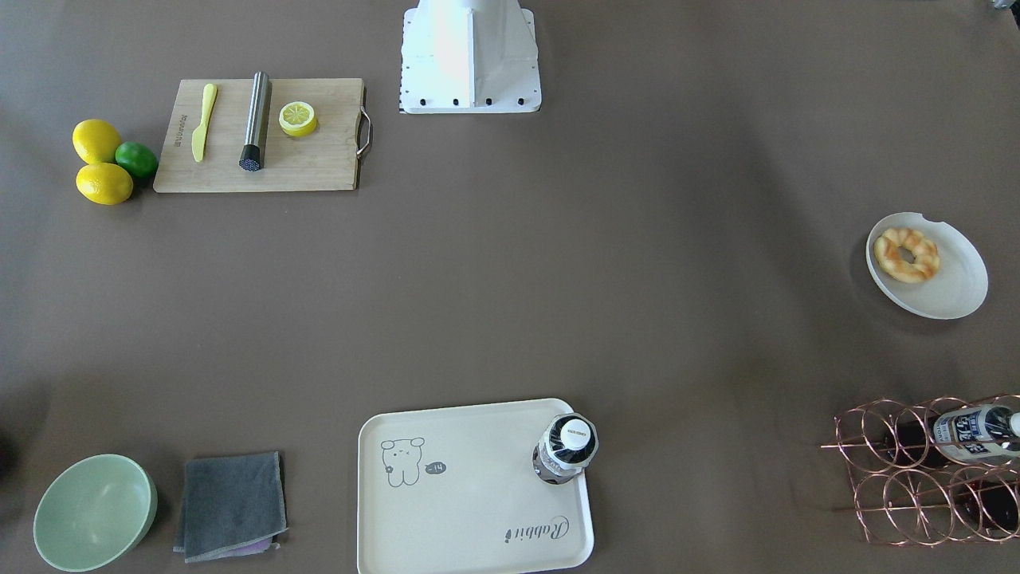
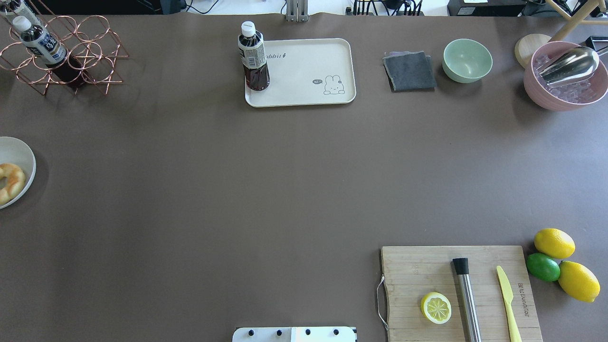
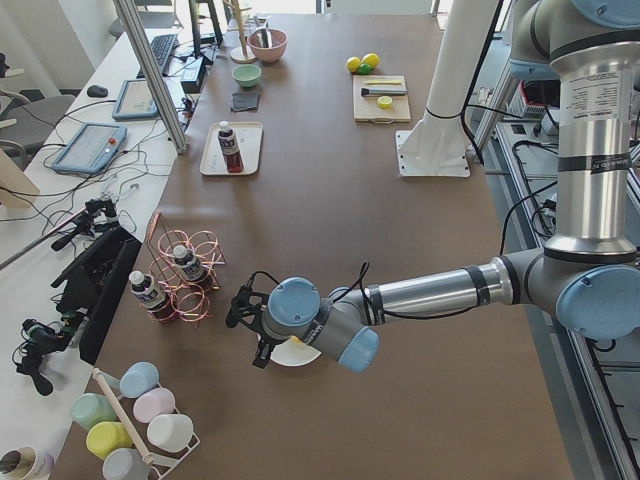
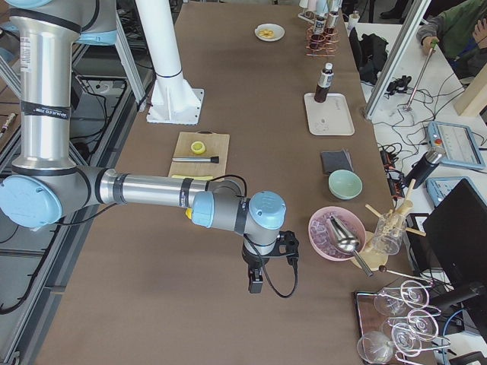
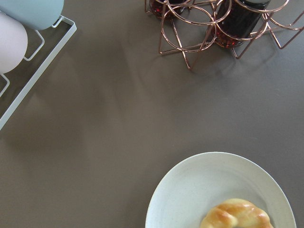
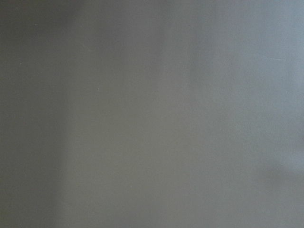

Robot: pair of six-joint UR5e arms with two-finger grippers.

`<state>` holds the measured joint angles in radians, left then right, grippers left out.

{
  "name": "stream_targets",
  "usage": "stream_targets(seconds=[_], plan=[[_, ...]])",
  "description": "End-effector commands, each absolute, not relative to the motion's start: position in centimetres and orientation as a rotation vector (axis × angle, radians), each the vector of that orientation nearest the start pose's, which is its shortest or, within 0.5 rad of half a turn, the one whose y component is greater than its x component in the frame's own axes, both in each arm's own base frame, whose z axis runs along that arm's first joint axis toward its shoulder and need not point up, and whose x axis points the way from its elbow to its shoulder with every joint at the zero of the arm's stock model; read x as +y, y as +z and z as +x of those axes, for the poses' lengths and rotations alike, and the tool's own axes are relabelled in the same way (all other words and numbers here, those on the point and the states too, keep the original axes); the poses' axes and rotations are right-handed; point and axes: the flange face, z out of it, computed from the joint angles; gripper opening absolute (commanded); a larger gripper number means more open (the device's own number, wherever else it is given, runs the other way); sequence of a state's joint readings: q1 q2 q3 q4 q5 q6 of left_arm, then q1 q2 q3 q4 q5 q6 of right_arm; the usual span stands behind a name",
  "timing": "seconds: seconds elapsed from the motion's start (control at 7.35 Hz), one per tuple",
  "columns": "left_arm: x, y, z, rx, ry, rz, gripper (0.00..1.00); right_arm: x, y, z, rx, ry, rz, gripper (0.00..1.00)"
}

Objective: Place donut on tray

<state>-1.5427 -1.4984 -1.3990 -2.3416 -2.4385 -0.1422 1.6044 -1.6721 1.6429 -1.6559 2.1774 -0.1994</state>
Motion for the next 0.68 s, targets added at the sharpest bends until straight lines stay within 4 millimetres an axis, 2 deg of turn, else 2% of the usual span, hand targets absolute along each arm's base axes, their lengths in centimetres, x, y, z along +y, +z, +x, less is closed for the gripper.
stream_targets(seconds=[0.0,0.14,0.41,0.54], plan=[[-46.4,68.8,-4.4,0.895,0.128,0.418,0.99,-43.6,68.9,9.1,-0.616,-0.121,-0.040,1.00],[-46.3,68.6,-4.4,0.895,0.143,0.452,0.99,-43.6,68.9,9.1,-0.617,-0.116,-0.043,1.00],[-44.3,71.7,-4.3,0.906,0.129,0.413,0.99,-43.6,68.9,9.0,-0.620,-0.118,-0.043,1.00],[-45.1,71.1,-4.3,0.903,0.126,0.419,0.99,-43.6,68.9,9.0,-0.620,-0.118,-0.043,1.00]])
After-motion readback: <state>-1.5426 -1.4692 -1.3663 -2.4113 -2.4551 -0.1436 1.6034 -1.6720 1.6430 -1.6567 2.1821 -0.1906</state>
